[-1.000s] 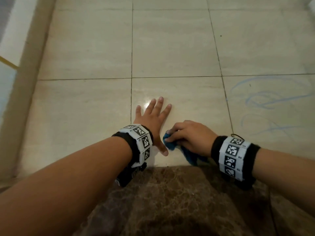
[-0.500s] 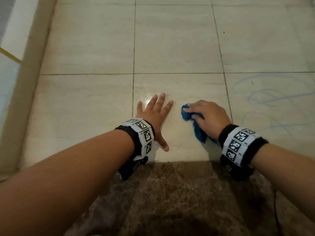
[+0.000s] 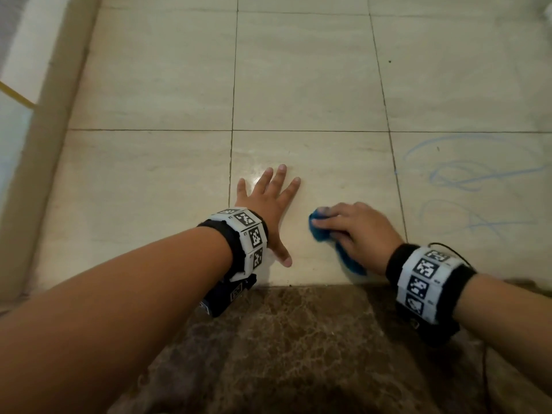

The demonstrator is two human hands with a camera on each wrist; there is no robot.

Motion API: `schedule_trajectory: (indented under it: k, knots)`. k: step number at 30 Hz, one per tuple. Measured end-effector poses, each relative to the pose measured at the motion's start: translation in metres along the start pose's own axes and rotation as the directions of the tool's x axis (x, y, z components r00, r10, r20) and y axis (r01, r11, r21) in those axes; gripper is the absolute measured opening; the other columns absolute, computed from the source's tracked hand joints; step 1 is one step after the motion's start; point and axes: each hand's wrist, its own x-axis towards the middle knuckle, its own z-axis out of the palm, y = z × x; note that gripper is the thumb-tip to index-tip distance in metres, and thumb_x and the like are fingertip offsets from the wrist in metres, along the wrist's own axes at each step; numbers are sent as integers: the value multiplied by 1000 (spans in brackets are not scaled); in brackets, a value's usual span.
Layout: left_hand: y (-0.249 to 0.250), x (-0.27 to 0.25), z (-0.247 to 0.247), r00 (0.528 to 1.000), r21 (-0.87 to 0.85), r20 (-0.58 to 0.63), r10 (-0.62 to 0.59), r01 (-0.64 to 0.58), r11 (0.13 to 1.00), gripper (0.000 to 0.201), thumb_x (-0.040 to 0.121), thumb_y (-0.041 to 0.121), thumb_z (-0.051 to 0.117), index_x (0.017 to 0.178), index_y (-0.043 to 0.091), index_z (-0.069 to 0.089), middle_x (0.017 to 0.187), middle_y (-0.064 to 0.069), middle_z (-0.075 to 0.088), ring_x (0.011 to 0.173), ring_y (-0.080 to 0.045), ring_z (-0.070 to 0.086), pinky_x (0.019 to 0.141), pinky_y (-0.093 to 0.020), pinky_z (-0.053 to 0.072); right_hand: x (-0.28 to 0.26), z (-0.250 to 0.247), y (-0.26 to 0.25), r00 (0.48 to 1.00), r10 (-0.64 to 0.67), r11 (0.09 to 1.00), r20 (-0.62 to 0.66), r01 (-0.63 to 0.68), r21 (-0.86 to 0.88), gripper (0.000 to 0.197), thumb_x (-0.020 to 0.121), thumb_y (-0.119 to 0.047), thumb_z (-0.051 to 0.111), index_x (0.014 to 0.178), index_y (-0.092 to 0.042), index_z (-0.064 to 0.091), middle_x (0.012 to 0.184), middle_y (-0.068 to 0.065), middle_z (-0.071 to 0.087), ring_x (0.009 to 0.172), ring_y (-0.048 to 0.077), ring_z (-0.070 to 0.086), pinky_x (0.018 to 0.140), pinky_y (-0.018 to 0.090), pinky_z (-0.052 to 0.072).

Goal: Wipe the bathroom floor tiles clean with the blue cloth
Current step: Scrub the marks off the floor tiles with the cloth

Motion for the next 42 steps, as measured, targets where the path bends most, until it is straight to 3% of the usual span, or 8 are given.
schedule_trajectory:
  k: [3,9,14,21,28,33,38,42]
  knots:
    - [1,-1,0,1000,3,-2,-6,6,1000,152,49,71,79,146,29,-30,152,-2,-39,144,-26,-27,116,-61,-1,-11,8,-11,957,-252,967,147,254,0,38,75,-9,70,109,-27,70,118,-4,65,78,28,60,66,38,51]
    - [5,-5,-5,1000,-8,11,-9,9,1000,150,53,64,82,147,26,-28,153,-5,-37,144,-28,-25,116,-60,1,16,-19,33,942,302,953,-145,-297,58,38,89,-4,54,122,-23,63,134,1,55,116,30,52,102,36,35]
    - [12,-1,-6,1000,14,-10,4,-3,1000,154,51,71,79,145,23,-33,151,-9,-40,142,-30,-30,114,-60,-7,-10,-11,-5,984,-117,993,136,118,1,39,82,-8,63,115,-28,67,126,-4,62,95,29,59,87,37,48]
    - [28,11,-12,998,11,1,62,-62,998,151,54,72,77,145,22,-33,150,-7,-41,141,-29,-31,113,-60,-8,3,-44,75,890,429,897,-151,-401,186,40,88,-3,57,121,-26,63,134,-6,55,123,18,51,103,20,31]
    - [38,12,-18,999,48,49,-8,6,999,153,55,67,80,143,20,-35,149,-9,-42,142,-31,-29,115,-61,-3,-27,-12,34,989,-110,994,102,111,-3,36,81,-13,59,110,-33,69,120,-12,64,82,21,59,76,28,43]
    - [42,11,-20,998,48,64,-15,12,999,153,55,63,82,144,19,-35,149,-10,-41,142,-32,-29,114,-63,-1,-21,-33,74,928,329,942,-172,-310,129,39,88,-5,59,119,-28,65,130,-9,57,119,14,54,97,17,32]
    - [39,11,-19,998,46,57,-4,1,999,152,56,65,81,144,19,-34,150,-9,-40,142,-31,-29,113,-61,-2,-42,-16,31,1000,11,998,24,-10,-64,40,80,-4,67,113,-26,69,124,-5,63,96,29,63,82,31,46]
    - [35,8,-17,999,22,45,17,-18,1000,150,56,65,80,145,21,-32,151,-8,-39,143,-29,-28,113,-61,-2,-36,-29,61,932,348,937,-103,-341,74,39,88,-6,58,120,-28,64,133,-7,56,118,21,54,96,26,38]
